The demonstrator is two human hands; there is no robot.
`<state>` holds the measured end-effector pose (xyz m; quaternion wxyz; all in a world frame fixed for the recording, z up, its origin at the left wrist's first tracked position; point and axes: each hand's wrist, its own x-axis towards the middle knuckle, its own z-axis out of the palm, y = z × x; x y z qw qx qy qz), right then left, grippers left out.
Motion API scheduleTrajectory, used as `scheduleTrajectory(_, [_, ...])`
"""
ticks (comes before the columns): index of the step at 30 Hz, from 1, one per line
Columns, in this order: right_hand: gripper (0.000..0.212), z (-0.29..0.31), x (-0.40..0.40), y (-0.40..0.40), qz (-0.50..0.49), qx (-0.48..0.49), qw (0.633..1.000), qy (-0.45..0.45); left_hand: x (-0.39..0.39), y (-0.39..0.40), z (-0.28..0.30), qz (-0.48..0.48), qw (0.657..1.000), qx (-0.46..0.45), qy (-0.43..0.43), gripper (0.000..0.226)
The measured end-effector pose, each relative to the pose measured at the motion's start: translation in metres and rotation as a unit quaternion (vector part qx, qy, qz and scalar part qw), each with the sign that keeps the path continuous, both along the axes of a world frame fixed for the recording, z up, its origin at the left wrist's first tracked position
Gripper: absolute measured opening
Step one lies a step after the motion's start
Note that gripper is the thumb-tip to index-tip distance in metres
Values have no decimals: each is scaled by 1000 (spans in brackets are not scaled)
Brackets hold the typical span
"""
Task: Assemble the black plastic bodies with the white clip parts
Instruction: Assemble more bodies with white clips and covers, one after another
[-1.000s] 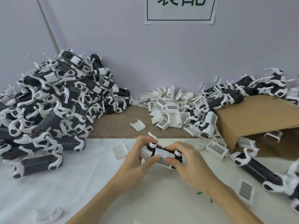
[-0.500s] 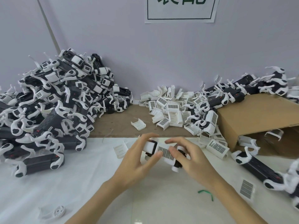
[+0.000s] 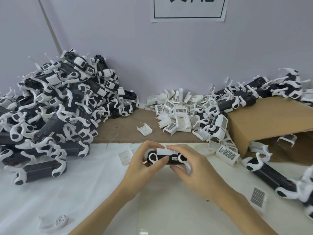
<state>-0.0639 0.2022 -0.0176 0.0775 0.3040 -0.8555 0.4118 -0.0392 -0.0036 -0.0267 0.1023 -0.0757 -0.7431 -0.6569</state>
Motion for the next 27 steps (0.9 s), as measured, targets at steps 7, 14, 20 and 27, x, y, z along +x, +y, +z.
scheduleTrajectory(7, [41, -6, 1, -5, -61, 36, 992, 105, -1, -3, 1, -22, 1000, -3, 5, 23])
scheduleTrajectory(14, [44, -9, 7, -13, -79, 57, 981, 168, 10, 13, 4, 19, 996, -49, 69, 42])
scheduleTrajectory(20, [54, -6, -1, -3, -61, -41, 994, 76, 16, 16, 20, -46, 993, -5, 107, 31])
scheduleTrajectory(27, [57, -7, -2, -4, -107, -4, 976, 187, 13, 7, 19, -64, 997, -9, 46, 36])
